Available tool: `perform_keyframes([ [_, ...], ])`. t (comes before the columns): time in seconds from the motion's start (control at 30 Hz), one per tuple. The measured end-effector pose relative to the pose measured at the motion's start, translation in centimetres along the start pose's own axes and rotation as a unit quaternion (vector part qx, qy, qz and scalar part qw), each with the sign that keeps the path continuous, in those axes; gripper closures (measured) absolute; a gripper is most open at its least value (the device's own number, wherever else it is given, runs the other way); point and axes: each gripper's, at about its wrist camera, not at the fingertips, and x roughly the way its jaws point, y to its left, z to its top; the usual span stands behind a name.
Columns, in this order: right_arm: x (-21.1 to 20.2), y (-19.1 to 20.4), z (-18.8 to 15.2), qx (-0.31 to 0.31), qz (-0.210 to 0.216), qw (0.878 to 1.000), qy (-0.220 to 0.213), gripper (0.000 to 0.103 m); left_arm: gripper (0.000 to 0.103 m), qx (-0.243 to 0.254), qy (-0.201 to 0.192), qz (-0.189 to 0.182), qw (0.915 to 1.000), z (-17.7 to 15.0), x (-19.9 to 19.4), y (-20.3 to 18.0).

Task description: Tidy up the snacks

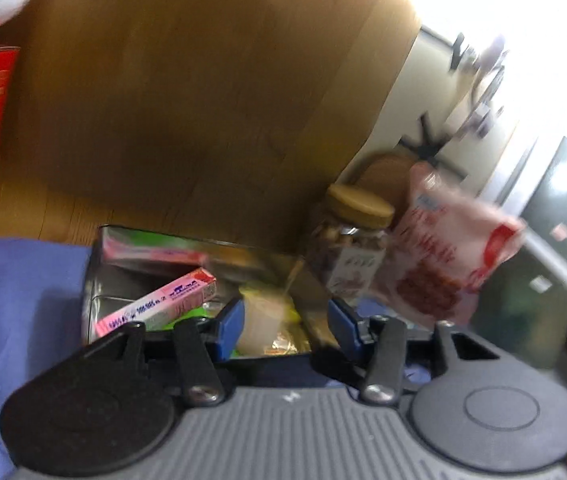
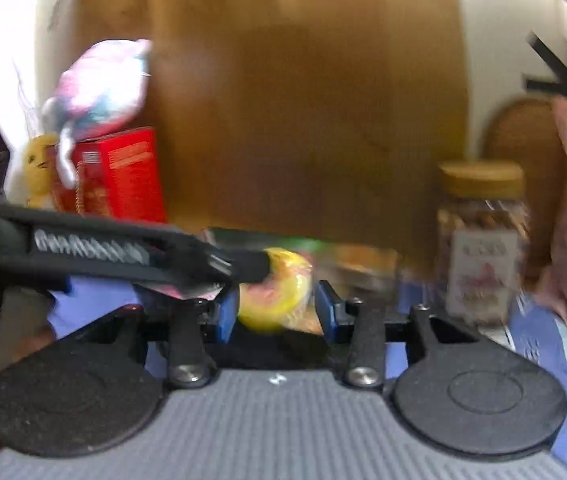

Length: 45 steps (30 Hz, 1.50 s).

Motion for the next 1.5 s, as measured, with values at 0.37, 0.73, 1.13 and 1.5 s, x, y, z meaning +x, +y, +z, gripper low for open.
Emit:
perform_keyframes([
  [0.37, -1.9, -4.5, -6.2, 0.159, 0.039, 0.985, 0.061, 0.059, 0.056, -0.092, 0.104, -0.028, 0.9899, -8.3, -4.0, 0.5],
  [0.73, -4.1, 0.1, -7.4, 0.155, 0.071, 0.982, 0.085, 0.081, 0.062, -0.107, 0.117, -0.001, 0.9874, -9.6, -1.6, -0.2],
  [1.13, -14.6, 2.0, -12.7, 0.159, 0.009, 0.987, 0.004, 0.083, 0.062, 0.009, 0.114, -0.032, 0.9929, -12.7, -4.5, -6.9],
  [1.5, -14.1, 2.9, -15.0, 0.096, -0.016, 0.995, 0.034, 0.058, 0.041, 0.043, 0.134, -0.035, 0.9894, -15.7, -3.1, -7.4],
])
